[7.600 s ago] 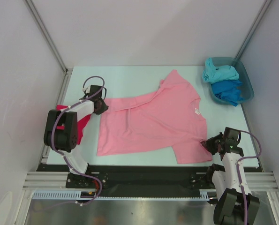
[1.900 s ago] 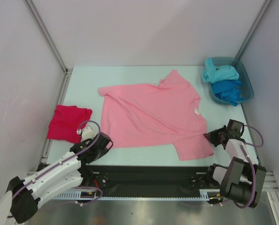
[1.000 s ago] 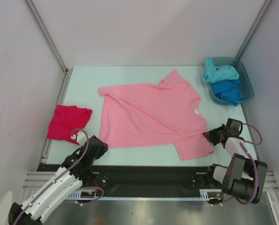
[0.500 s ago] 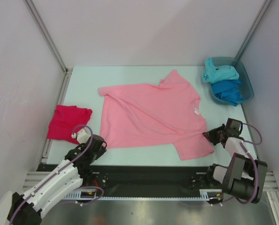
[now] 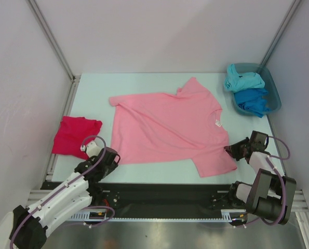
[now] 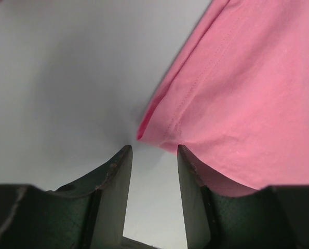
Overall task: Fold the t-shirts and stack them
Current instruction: Flatten the tshirt out
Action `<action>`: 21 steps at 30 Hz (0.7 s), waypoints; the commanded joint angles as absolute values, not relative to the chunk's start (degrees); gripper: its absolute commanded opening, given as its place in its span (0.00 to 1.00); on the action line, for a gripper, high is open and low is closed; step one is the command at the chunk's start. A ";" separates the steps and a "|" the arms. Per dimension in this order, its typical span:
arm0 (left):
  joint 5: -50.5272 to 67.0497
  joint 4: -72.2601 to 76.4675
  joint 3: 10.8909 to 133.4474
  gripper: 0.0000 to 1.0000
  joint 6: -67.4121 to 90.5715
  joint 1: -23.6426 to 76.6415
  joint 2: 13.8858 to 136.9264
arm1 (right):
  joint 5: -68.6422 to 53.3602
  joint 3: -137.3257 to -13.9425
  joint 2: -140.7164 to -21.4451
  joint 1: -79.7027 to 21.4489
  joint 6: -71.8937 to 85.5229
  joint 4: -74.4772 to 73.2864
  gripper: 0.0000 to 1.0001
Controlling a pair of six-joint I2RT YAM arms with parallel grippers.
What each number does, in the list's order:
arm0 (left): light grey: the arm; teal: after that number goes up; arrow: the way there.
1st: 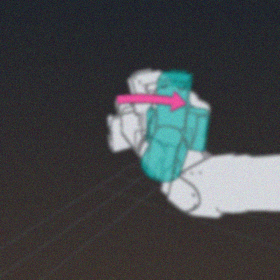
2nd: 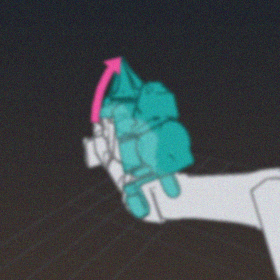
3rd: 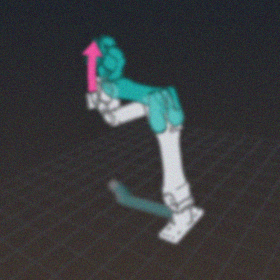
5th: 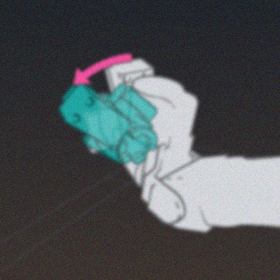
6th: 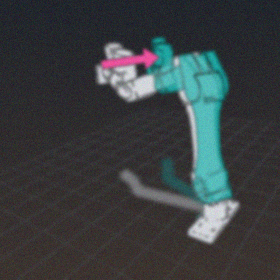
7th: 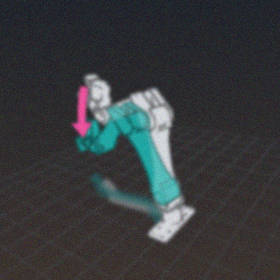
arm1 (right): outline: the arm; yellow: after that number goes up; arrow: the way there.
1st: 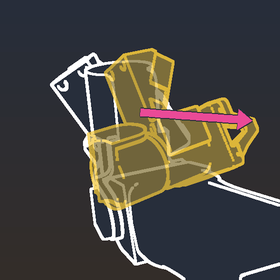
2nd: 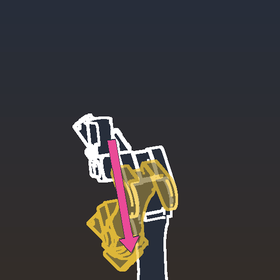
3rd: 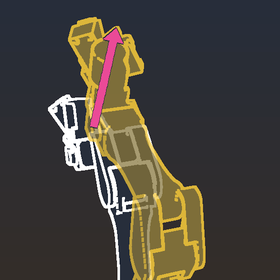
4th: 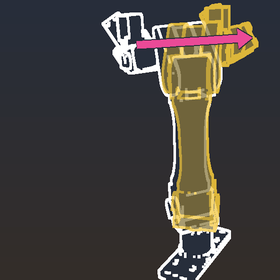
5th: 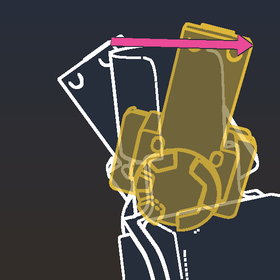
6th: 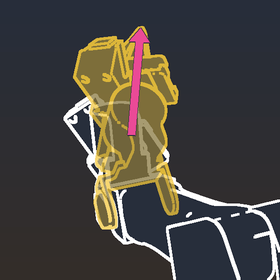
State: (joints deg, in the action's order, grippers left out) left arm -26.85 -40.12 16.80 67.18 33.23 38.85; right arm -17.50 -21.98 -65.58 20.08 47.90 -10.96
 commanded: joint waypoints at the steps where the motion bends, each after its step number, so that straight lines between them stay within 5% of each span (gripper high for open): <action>1: -26.63 -37.18 18.28 0.46 65.92 32.87 39.55 | -17.32 -22.50 -65.39 19.95 46.58 -10.28 0.25; 2: -26.54 -37.00 18.19 0.46 65.66 32.87 39.72 | -17.05 -22.59 -64.52 20.04 46.58 -10.54 0.45; 6: -26.28 -36.91 18.19 0.46 65.22 32.87 39.38 | -14.25 -23.64 -60.83 20.13 46.14 -13.27 0.73; 21: -24.70 -38.32 18.98 0.45 64.34 32.87 38.67 | -9.32 -24.00 -54.76 21.09 45.35 -25.57 0.71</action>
State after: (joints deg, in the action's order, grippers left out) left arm -25.02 -38.24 16.84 65.47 33.23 38.96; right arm -11.25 -22.83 -56.31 20.38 46.39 -21.80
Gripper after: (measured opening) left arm 0.454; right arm 0.714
